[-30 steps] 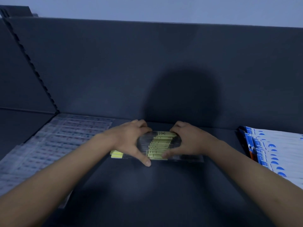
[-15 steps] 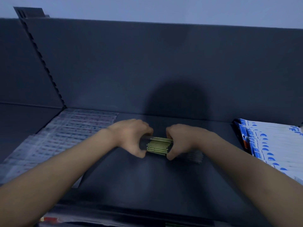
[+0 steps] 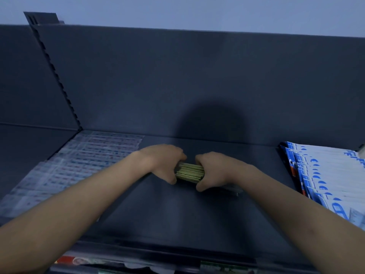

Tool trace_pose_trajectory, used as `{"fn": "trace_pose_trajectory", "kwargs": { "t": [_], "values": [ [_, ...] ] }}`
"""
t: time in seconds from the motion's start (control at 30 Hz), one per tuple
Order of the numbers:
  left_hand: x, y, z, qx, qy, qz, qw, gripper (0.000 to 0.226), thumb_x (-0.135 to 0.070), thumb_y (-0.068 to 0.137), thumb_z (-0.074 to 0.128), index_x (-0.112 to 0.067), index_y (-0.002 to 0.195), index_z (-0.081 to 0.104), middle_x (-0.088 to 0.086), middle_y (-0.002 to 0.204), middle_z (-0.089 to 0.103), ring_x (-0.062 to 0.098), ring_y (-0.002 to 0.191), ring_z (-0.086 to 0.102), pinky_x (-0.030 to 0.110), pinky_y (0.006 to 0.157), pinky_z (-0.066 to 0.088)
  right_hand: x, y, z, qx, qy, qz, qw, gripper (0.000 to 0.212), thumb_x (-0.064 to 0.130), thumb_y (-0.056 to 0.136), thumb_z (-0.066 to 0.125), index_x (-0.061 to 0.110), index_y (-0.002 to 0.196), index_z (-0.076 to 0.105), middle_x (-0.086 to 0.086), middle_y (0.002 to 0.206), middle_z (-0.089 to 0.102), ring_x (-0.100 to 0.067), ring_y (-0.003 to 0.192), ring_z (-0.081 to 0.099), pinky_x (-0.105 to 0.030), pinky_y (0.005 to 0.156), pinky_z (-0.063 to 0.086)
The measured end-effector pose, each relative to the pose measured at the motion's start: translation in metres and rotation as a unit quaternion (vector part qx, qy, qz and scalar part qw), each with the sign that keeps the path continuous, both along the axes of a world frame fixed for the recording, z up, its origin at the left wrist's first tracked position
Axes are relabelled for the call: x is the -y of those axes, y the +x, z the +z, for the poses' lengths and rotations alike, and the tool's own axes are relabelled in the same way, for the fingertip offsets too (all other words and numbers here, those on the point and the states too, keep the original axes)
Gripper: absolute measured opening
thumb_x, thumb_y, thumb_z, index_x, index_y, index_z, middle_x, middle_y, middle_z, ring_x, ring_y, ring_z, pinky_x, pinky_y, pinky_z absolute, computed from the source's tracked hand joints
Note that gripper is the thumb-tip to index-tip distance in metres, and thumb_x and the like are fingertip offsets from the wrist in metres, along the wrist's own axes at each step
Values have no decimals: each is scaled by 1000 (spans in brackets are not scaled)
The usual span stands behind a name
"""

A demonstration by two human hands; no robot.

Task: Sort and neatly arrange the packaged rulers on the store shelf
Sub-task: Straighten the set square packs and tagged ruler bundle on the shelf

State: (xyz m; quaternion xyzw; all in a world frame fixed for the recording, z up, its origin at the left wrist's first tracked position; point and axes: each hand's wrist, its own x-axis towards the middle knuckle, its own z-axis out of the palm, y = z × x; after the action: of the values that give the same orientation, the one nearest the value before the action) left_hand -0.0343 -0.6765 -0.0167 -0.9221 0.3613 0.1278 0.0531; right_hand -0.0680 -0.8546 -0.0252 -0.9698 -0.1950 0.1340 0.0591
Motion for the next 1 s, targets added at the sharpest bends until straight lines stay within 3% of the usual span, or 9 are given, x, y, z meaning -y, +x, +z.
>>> {"fn": "trace_pose_trajectory", "kwargs": {
  "t": [0.07,0.17,0.3,0.43,0.6,0.8,0.9,1.0],
  "values": [
    [-2,0,0,1,-13,11,1000,38,-33,66,72,-31,73,35,-7,82,48,16,74,50,34,58,43,1,-2,-2,9,21,-11,1000,47,46,61,74,21,88,43,7,77,48,-10,66,46,-28,49,33],
    [-6,1,1,-17,-22,35,999,41,-33,65,73,-33,76,33,-10,80,49,15,74,52,28,52,34,1,-4,-2,-3,45,-20,999,50,45,62,74,20,92,43,6,82,52,-15,72,52,-29,52,37],
    [-2,3,1,-37,-9,53,998,36,-33,65,73,-30,75,39,-9,80,51,17,78,55,30,58,42,-1,-2,0,-35,51,-38,997,55,55,61,76,22,96,49,5,90,58,-17,82,56,-31,65,46],
    [-1,7,4,-51,-13,62,997,28,-32,61,73,-26,80,53,-7,78,56,17,77,57,35,65,50,-3,3,2,-52,39,-45,997,45,51,56,77,22,85,58,5,81,62,-13,73,58,-27,57,46],
    [-2,6,6,-61,-15,69,996,25,-30,58,73,-23,76,57,-5,74,58,15,71,58,32,59,47,-6,5,2,-50,28,-43,997,44,50,49,77,22,75,55,4,77,59,-14,69,58,-27,54,47],
    [-6,5,10,-83,-27,103,991,27,-28,64,73,-20,84,58,-3,79,59,19,74,59,31,61,44,-6,4,1,-34,59,-28,997,47,45,61,77,22,89,49,9,83,51,-11,73,51,-27,53,37],
    [-7,7,12,-134,-43,115,983,22,-23,67,71,-18,84,58,2,74,62,17,65,57,29,58,39,-3,4,0,-60,110,-30,992,52,59,65,73,24,93,47,12,85,54,-11,77,57,-27,57,39],
    [-10,11,14,-189,-62,113,973,23,-20,69,75,-22,76,53,0,72,57,13,62,50,28,59,36,0,3,0,-52,102,-17,993,63,73,54,72,30,94,48,14,89,56,-4,80,54,-28,63,43]
  ]
}}
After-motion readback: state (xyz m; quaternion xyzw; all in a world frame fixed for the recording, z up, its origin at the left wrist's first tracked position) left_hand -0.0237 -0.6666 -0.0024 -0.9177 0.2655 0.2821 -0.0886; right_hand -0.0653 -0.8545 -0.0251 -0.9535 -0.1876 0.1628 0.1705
